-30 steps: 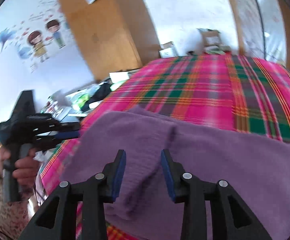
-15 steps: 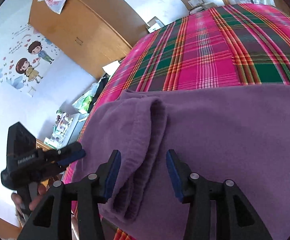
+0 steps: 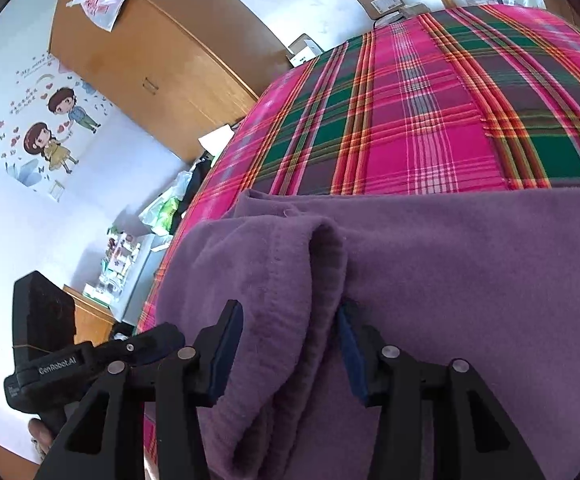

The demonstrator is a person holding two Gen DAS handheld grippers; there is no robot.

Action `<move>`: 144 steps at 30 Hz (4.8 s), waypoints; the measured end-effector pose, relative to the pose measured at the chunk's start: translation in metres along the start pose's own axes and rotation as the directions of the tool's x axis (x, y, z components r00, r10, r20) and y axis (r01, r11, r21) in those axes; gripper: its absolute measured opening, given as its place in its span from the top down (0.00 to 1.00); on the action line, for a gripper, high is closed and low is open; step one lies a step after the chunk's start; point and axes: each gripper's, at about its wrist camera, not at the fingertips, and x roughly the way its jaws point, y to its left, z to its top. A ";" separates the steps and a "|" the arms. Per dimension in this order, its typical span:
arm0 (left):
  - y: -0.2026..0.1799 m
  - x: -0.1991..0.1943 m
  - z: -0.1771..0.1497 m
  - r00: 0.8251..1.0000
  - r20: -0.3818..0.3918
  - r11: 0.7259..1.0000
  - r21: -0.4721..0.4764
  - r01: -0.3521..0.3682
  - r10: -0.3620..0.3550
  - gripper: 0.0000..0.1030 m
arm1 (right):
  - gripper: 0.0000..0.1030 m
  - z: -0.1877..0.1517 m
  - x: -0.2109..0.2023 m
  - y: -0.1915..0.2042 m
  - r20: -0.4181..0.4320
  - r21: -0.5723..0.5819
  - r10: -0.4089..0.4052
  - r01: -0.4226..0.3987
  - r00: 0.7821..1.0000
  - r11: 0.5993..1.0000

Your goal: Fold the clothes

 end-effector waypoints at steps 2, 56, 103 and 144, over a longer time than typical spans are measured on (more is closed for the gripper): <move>0.000 0.000 -0.001 1.000 -0.002 1.000 0.001 0.000 0.000 0.67 | 0.60 -0.001 0.004 0.000 -0.023 0.009 0.031 -0.031 0.999 0.999; -0.020 -0.005 -0.004 0.998 0.059 1.000 0.029 -0.011 0.009 0.67 | 0.87 -0.004 -0.059 -0.035 0.029 0.080 -0.112 0.109 0.993 0.991; -0.018 0.043 0.090 0.999 0.043 0.998 0.057 0.012 -0.015 0.83 | 0.73 -0.010 -0.060 -0.026 0.078 -0.058 -0.312 0.317 0.947 0.947; 0.011 0.005 0.004 0.994 -0.111 0.999 0.028 0.029 -0.026 0.68 | 0.62 -0.096 -0.016 0.124 0.103 -0.627 -0.097 0.141 0.990 0.766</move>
